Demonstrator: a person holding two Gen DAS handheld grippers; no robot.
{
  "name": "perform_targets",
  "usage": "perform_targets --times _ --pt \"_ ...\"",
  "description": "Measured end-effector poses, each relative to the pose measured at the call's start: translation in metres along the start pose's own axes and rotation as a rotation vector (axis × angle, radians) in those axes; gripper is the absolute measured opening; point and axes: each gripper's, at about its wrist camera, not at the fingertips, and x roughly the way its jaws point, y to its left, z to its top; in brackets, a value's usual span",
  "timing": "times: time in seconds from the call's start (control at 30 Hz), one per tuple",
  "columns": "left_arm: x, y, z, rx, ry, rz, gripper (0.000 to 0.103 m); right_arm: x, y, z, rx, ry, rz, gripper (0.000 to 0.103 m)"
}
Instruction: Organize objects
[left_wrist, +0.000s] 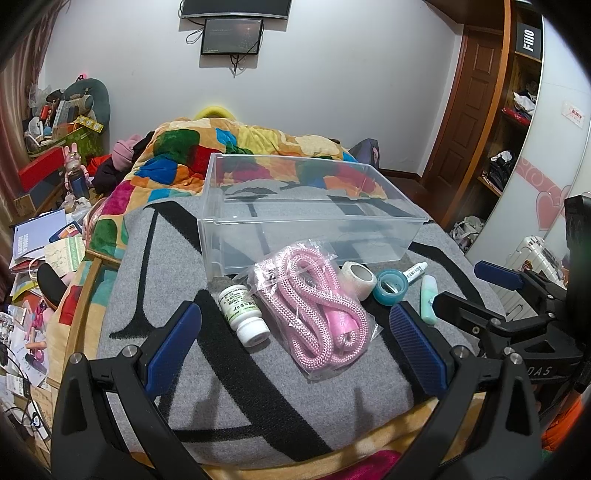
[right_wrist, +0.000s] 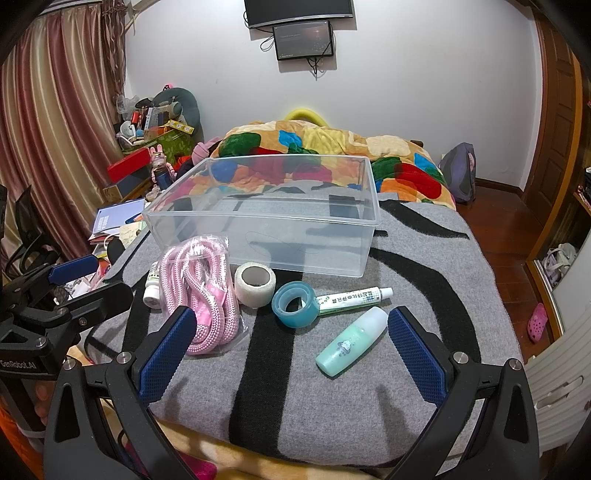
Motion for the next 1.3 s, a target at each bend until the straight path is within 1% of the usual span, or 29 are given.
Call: perform_targets --times 1.3 --pt "0.0000 0.0003 0.0004 -0.001 0.004 -0.004 0.103 0.0005 0.0036 -0.0020 0.001 0.004 0.009 0.103"
